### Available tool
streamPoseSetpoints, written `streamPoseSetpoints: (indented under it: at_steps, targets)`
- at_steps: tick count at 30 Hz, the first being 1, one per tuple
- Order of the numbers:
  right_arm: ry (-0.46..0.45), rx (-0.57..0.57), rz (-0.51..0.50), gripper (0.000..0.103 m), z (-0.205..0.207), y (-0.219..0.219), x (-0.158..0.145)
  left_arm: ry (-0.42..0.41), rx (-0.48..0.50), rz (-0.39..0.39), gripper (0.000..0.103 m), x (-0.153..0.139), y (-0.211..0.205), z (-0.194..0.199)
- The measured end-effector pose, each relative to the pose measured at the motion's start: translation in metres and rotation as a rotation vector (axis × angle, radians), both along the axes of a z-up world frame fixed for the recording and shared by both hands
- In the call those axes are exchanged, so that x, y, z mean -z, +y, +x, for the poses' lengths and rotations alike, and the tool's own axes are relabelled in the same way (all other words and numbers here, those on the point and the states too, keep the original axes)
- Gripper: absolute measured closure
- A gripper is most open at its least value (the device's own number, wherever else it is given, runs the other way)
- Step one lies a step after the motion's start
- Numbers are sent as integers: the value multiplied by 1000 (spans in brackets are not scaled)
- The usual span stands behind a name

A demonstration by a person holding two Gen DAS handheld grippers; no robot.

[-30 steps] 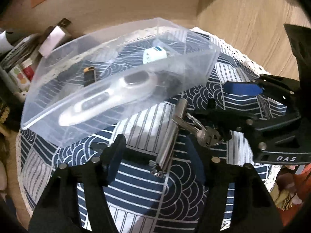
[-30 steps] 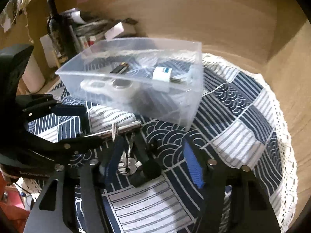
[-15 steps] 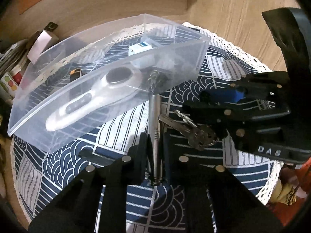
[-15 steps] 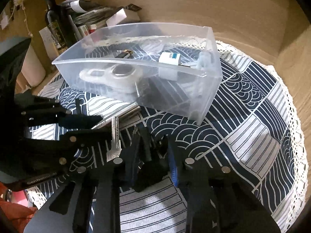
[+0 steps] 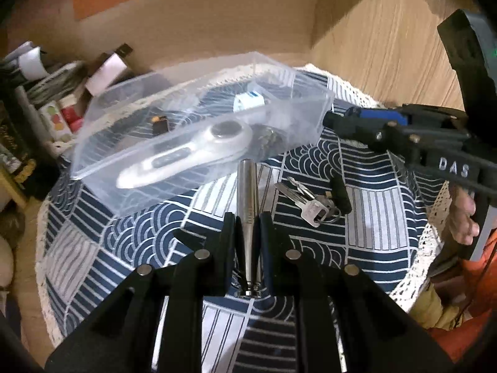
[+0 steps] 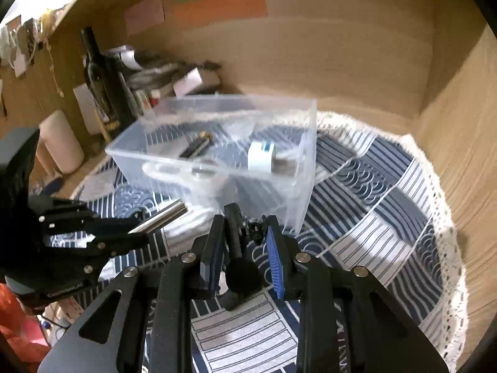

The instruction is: Organize rigid objects

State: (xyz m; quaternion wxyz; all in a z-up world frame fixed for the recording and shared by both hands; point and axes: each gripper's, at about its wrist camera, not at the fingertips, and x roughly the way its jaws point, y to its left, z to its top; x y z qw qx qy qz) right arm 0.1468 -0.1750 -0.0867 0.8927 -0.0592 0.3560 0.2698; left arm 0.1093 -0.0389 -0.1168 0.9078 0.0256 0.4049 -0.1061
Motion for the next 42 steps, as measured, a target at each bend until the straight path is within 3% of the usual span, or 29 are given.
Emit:
streamPoseSetpoints:
  at_steps: [10,22,29,42]
  targets:
    - [-106,23,47,79,-1,-1,-35,-125,-73,-13,88,-44,25,-16]
    - [-164,29,55,79,27,13,-60,-224,-182,-34,88,-88,63,19]
    - [-112,16,43,79,57,29,-50,-187,-209,-47,88,-85,80,52]
    - [10,-40,-74,79,86,58,1,-44,-188,4,88,-34,76,105]
